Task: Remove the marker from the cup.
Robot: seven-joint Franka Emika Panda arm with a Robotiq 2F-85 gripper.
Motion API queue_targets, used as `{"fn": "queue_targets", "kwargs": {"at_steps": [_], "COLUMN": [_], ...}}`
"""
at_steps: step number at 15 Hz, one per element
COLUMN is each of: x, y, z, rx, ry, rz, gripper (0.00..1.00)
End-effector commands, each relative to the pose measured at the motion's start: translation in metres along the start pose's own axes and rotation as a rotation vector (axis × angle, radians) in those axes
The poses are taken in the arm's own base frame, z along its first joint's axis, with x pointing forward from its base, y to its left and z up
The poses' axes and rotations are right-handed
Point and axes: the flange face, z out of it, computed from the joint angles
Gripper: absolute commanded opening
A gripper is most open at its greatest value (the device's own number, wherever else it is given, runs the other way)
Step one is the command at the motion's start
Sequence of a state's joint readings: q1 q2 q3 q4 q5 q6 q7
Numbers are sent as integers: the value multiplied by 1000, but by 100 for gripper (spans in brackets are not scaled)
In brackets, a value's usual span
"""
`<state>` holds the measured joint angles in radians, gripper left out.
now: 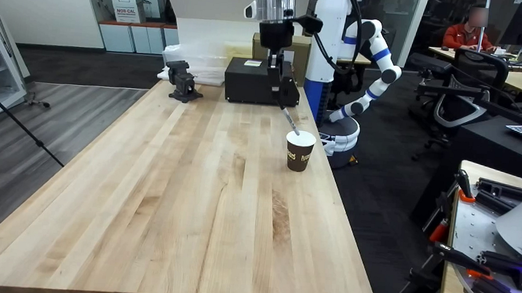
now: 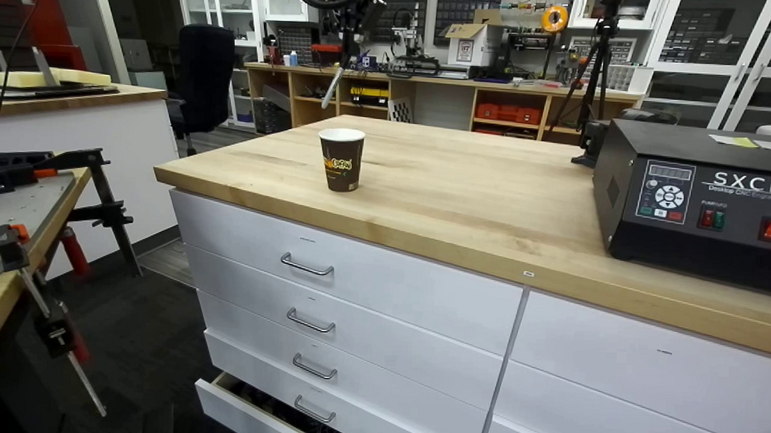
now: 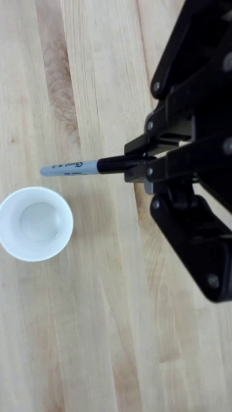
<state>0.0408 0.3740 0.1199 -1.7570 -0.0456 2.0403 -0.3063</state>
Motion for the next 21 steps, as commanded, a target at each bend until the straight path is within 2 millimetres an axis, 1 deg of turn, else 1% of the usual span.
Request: {"fn": "queue_targets", "kwargs": {"at_steps": [1,4,7,10,13,14,15,16,18,21], "x": [1,5,2,-5,-10,-12,-13,-14,-16,-21], "y": [-47,-93,-130,-156,-174,-178,-181,-183,-184,-184], "z": [-4,15,38,56,69,72,74,76,78,74], "rx": [57,113,138,103,59,51,46,39,29,45], "ry": [65,58,9,-34,-59,-62,-63,-64,-64,-106], "rz": [-84,-160,-240,-303,-354,-361,-372,-381,-393,-396], "gripper": [6,6,6,6,7,38,40,44,58,76]}}
